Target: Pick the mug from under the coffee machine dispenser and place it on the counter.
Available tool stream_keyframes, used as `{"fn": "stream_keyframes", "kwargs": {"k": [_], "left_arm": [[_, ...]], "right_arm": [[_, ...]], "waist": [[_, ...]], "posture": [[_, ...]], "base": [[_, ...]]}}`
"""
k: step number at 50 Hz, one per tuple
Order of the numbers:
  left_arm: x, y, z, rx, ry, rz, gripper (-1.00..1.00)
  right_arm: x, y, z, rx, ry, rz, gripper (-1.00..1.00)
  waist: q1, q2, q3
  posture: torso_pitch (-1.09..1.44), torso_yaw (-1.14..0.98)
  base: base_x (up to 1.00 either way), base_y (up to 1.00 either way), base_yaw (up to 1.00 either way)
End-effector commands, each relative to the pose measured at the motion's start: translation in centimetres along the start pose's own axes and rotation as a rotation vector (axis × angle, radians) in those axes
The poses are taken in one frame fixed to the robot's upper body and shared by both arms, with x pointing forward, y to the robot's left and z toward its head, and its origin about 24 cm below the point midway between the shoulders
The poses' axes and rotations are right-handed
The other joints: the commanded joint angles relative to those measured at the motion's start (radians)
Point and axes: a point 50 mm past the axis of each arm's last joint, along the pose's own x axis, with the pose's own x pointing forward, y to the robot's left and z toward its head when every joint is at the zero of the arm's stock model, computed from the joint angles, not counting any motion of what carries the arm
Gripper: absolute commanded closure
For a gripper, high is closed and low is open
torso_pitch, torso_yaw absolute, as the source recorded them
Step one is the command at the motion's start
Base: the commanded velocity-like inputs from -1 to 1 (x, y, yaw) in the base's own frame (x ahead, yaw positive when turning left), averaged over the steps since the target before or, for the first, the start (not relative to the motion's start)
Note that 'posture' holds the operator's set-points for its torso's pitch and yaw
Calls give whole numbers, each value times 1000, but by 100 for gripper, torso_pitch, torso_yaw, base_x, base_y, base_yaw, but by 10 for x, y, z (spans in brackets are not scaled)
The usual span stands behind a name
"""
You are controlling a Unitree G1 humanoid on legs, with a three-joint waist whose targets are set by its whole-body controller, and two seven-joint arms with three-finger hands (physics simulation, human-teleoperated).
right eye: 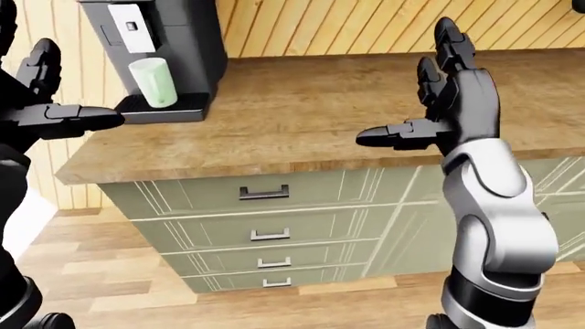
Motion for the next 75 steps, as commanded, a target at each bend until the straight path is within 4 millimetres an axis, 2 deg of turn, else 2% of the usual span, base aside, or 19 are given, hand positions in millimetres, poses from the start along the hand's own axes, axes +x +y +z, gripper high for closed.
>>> {"fn": "stream_keyframes", "kwargs": {"k": [1, 6, 9, 16, 19, 20, 22, 25, 28, 32, 33, 39, 50, 57, 62, 66, 67, 73, 75], "left_arm": [[-1, -1, 15, 0, -80, -10, -100], [-1, -2, 14, 0, -78, -10, -100], [-1, -2, 15, 1, -79, -7, -100], [-4, 7, 11, 9, -61, 66, -100], [-4, 12, 11, 16, -58, 76, -100], [-3, 15, 12, 18, -59, 87, -100], [-3, 19, 13, 26, -61, 97, -100], [-2, 23, 10, 24, -54, 112, -100], [-3, 25, 7, 23, -46, 118, -100], [-3, 29, 6, 27, -43, 128, -100], [-3, 29, 6, 27, -44, 128, -100], [-3, 30, 8, 29, -46, 132, -100], [-4, 30, 12, 27, -52, 129, -100], [-4, 30, 12, 31, -51, 121, -100], [-4, 29, 13, 31, -52, 120, -100], [-4, 29, 13, 31, -51, 119, -100], [-4, 29, 13, 31, -51, 119, -100], [-4, 28, 13, 30, -50, 118, -100], [-4, 28, 12, 30, -49, 118, -100]], "right_arm": [[-1, -3, 18, -20, -89, -19, -100], [-1, -4, 17, -18, -88, -21, -100], [-1, -4, 16, -18, -87, -23, -100], [-1, -5, 16, -18, -86, -28, -100], [-1, -4, 16, -20, -87, -28, -100], [-1, -4, 16, -19, -86, -26, -100], [-1, -5, 16, -20, -88, -28, -100], [-1, -5, 16, -25, -89, -30, -100], [2, -7, 13, -7, -61, -55, -100], [2, -6, 15, 2, -68, -47, -100], [3, -7, 15, 8, -67, -54, -100], [6, -10, 12, -29, -97, -119, -100], [3, -8, 18, -64, -138, -78, -100], [1, -5, 18, -83, -144, -62, -100], [0, -5, 19, -73, -144, -64, -100], [3, -8, 11, -70, -96, -116, -100], [3, -8, 11, -74, -95, -115, -100], [6, -10, 8, -91, -51, -158, -100], [7, -11, 5, -111, -41, -180, -100]], "waist": [[-1, 1, -13], [8, -76, -41], [-6, -83, -5], [-16, -18, -13], [-24, 57, -32], [-22, 36, -38], [-17, 52, -25], [-9, 30, -32], [-5, 1, 3], [10, -72, -1], [7, -41, 2], [-6, -25, -18], [-11, -13, -36], [10, -14, -12], [30, -32, 0], [-8, -106, 16], [-11, -68, 13], [-15, -11, 3], [-18, -18, -3]], "posture": [[0, 0], [0, 0], [0, 0], [0, 0], [0, 0], [0, 0], [0, 0], [0, 0], [0, 0], [0, 0], [0, 0], [0, 0], [0, 0], [0, 0], [0, 0], [0, 0], [0, 0], [0, 0], [0, 0]], "base": [[26, 2, 0], [25, 1, 0], [23, 1, 0], [11, 0, 0], [10, 0, 0], [9, 0, 0], [8, 0, 0], [9, 0, 0], [2, 0, 0], [0, 0, 0], [0, 0, 0], [0, 0, 0], [0, 0, 1], [0, 0, 100], [0, 0, 100], [0, 0, 50], [0, 0, 0], [0, 0, 0], [0, 0, 0]]}}
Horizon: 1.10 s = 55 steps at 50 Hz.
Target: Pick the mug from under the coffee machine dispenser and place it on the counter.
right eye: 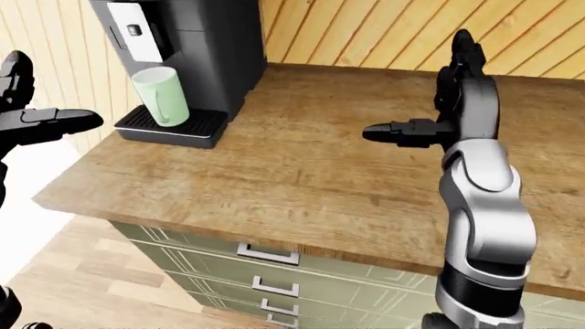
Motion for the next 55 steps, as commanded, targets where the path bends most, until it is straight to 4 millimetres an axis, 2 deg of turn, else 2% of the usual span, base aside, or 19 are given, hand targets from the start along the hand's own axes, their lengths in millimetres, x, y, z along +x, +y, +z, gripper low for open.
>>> {"fn": "stream_keyframes", "kwargs": {"k": [1, 14, 17, 20, 24, 31, 42, 48, 52, 55], "left_arm": [[-1, 4, 17, 2, -90, 23, -100], [3, -10, 2, -10, -38, 95, -100], [7, -17, 6, 9, -41, 119, -100], [7, -23, 1, 8, -25, 133, -100], [7, -27, 9, -2, -30, 154, -100], [4, -45, 11, -18, -4, 119, -100], [-4, -70, 2, -77, 19, 83, -100], [-3, -73, -2, -104, 28, 105, -100], [-5, -83, -10, -127, 45, 102, -100], [3, -91, -10, -145, 44, 108, -100]], "right_arm": [[0, -2, 21, 23, -106, -19, -100], [1, 4, 19, 117, -60, -10, -100], [2, 6, 20, 123, -56, -7, -100], [3, 6, 20, 125, -58, -8, -100], [3, 5, 21, 138, -56, -10, -100], [4, 4, 22, 138, -57, -10, -100], [3, 2, 22, 139, -57, -11, -100], [3, -1, 23, 141, -58, -13, -100], [2, -2, 21, 141, -58, -13, -100], [1, -3, 21, 143, -58, -16, -100]], "waist": [[2, -3, -26], [6, -8, -37], [6, -10, -40], [6, -13, -41], [7, -14, -43], [7, -17, -42], [8, -24, -42], [9, -27, -42], [9, -29, -41], [10, -32, -42]], "posture": [[0, 0], [0, 0], [0, 0], [0, 0], [0, 0], [0, 0], [0, 0], [0, 0], [0, 0], [0, 0]], "base": [[0, 0, 0], [0, 0, 0], [0, 0, 0], [0, 0, 0], [0, 0, 0], [0, 0, 0], [0, 0, 0], [0, 0, 0], [0, 0, 0], [0, 0, 0]]}}
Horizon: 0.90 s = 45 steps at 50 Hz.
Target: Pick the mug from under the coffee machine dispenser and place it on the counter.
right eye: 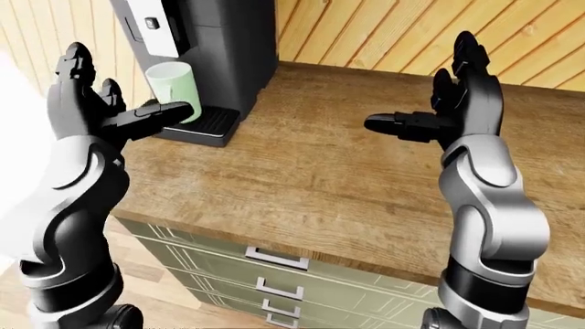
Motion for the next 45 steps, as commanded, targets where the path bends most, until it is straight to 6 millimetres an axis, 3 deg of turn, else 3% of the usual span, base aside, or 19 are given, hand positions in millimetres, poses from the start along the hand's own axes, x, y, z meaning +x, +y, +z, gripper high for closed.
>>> {"fn": "stream_keyframes", "kwargs": {"k": [1, 23, 45], "left_arm": [[1, -5, 16, -48, -84, 6, -100], [13, -22, 1, -39, -95, 110, -100], [24, -41, 2, -4, -103, 138, -100]], "right_arm": [[-1, -1, 19, 1, -94, 1, -100], [-2, 1, 20, 9, -96, 0, -100], [-2, -1, 19, 9, -94, -3, -100]], "waist": [[0, -2, -26], [-1, -8, -29], [-1, -13, -32]], "posture": [[0, 0], [0, 0], [0, 0]], "base": [[0, 0, 0], [0, 0, 0], [0, 0, 0]]}}
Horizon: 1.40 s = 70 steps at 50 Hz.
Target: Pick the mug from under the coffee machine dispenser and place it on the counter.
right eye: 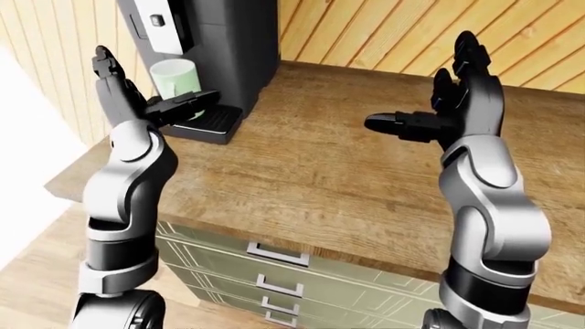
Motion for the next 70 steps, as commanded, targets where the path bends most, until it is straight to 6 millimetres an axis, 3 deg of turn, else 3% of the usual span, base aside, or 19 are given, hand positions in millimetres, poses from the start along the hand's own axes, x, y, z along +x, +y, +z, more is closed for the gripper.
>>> {"fn": "stream_keyframes", "kwargs": {"k": [1, 53, 70], "left_arm": [[-1, -5, 25, -49, -101, -16, -100], [22, -29, -2, 2, -75, 5, -100], [38, -24, -10, 17, -65, 37, -100]], "right_arm": [[-1, -1, 18, -2, -90, -2, -100], [-3, -2, 16, 0, -88, -5, -100], [-4, -1, 18, 4, -92, -3, -100]], "waist": [[0, -3, -28], [1, -9, -32], [1, -8, -34]], "posture": [[0, 0], [0, 0], [0, 0]], "base": [[0, 0, 0], [0, 0, 0], [0, 0, 0]]}}
